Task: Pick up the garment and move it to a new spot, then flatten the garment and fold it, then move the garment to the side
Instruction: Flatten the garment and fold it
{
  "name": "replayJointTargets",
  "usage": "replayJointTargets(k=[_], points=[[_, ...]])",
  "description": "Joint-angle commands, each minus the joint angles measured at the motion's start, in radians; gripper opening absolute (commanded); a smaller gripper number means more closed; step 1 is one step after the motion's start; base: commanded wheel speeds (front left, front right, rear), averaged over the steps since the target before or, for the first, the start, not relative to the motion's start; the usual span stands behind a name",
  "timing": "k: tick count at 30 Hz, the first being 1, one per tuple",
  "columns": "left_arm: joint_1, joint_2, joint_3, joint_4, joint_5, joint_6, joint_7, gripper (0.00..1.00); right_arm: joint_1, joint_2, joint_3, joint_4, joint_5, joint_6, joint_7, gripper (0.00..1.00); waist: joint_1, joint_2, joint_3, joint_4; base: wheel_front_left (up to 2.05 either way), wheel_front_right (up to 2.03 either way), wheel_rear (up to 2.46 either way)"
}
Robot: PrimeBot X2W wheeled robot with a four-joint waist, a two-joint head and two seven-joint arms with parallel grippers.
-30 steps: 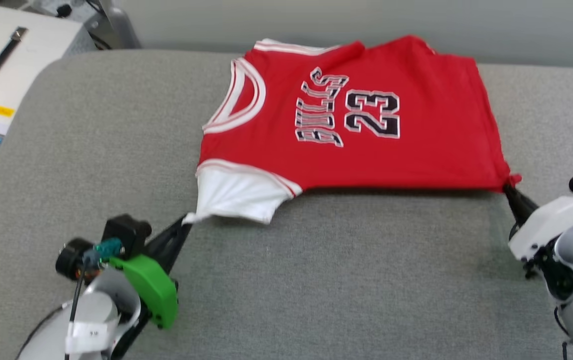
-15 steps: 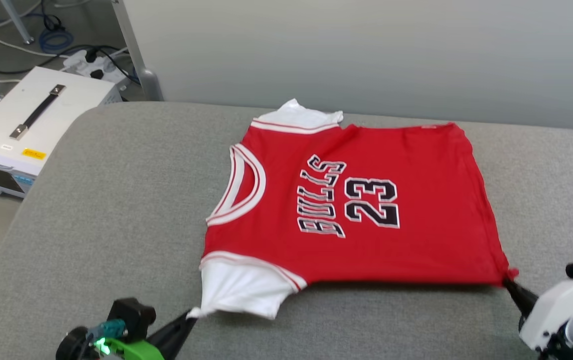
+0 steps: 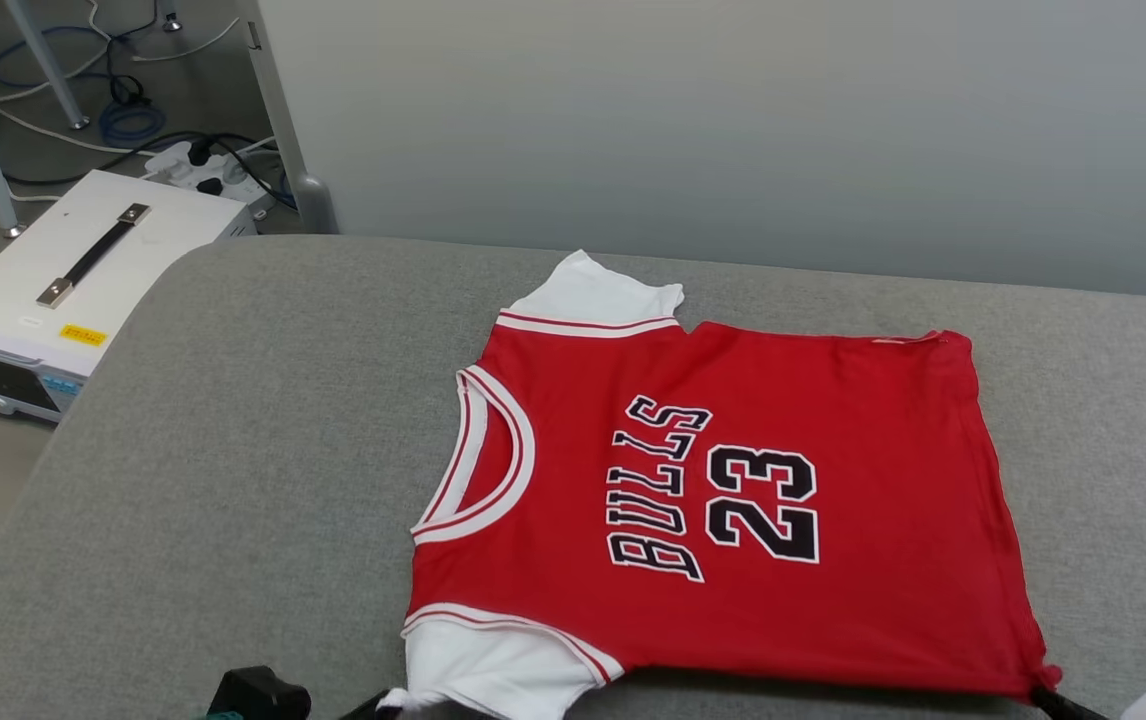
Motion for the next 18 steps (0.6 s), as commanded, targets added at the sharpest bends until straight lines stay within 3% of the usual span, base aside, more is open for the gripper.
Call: replayJointTargets(k=[1, 10, 18], points=[[-0.009, 0.003, 0.013, -0.005, 0.005, 0.007, -0.017, 0.00, 0.013, 0.012, -0.027, -0.036, -0.020, -0.008, 0.016, 0.00, 0.0001, 0.0000, 0.014, -0.008, 0.00, 0.00, 0.00], [-0.148, -0.030, 0.063, 0.004, 0.040, 0.001, -0.048, 0.00, -0.043, 0.105, -0.153, -0.221, -0.128, -0.008, 0.143, 0.00, 0.0001, 0.0000, 0.096, -0.030, 0.00, 0.00, 0.00], [-0.299, -0.071, 0.074, 0.072, 0.073, -0.031, -0.026, 0.00, -0.189, 0.129, -0.153, -0.236, -0.203, -0.008, 0.226, 0.00, 0.0001, 0.0000, 0.192, -0.051, 0.00, 0.00, 0.00]])
